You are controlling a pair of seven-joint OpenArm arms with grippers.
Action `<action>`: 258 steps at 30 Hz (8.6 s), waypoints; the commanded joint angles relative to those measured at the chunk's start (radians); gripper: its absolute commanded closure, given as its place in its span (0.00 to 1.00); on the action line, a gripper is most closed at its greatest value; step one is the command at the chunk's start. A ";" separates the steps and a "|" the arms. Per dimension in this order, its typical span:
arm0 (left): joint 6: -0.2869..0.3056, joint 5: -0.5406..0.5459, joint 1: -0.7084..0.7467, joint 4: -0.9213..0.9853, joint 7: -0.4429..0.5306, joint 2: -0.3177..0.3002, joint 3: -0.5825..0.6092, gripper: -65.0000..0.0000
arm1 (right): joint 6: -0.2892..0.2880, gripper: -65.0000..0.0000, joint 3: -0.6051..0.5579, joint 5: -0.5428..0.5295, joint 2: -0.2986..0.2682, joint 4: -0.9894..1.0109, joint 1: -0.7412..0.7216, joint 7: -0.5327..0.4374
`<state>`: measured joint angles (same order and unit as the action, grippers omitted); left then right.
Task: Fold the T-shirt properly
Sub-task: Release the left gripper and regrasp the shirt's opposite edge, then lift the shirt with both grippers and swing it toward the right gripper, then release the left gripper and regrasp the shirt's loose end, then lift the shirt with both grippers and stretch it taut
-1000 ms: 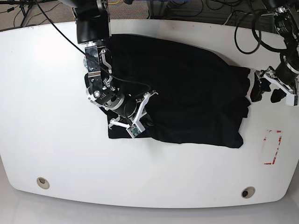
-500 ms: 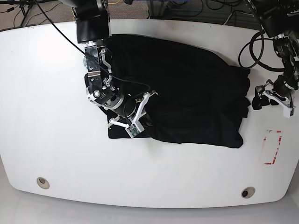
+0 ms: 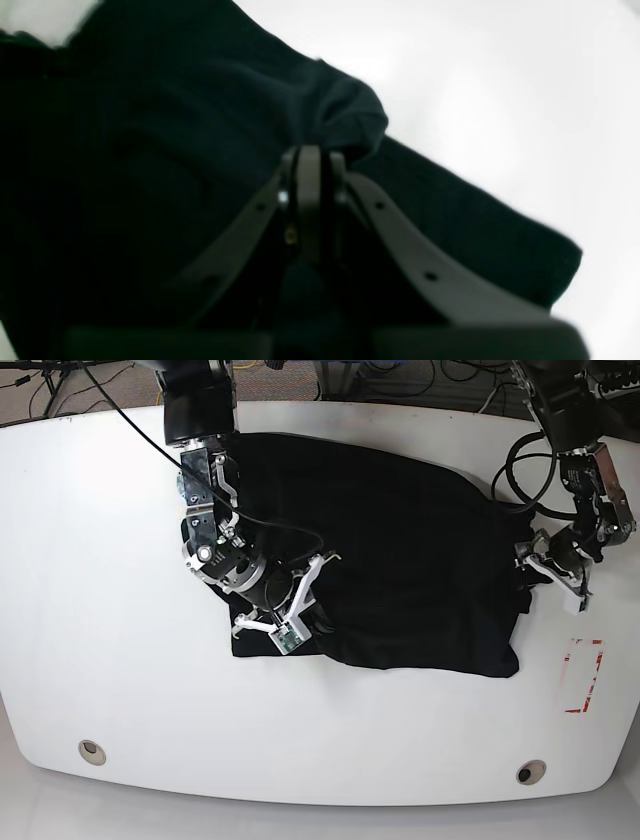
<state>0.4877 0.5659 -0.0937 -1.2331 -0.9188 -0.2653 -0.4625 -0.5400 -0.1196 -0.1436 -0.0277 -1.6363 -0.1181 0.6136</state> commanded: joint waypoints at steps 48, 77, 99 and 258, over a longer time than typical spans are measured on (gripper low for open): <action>0.004 0.019 -0.337 -0.652 -0.297 0.007 -0.112 0.99 | -0.010 0.99 0.257 -0.021 -0.249 -0.255 -0.331 0.087; 0.004 0.012 -0.714 -0.653 -0.389 -0.007 -0.094 0.99 | -0.010 0.99 0.166 -0.185 -0.421 -0.140 -0.705 0.121; 0.070 0.019 -0.248 -0.655 -0.331 -0.005 -0.135 0.99 | -0.010 1.00 0.380 -0.189 -0.295 -0.338 -0.045 0.116; -0.044 -0.307 -1.046 -0.331 -0.124 -0.045 0.026 1.00 | -0.009 0.99 0.248 -0.190 -0.530 0.041 -0.865 0.130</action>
<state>0.4450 0.2481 -1.0622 -1.5776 -1.0607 -0.3004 -0.4400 -0.5591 0.1375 -0.3302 -0.5331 -1.6005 -0.9043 0.7704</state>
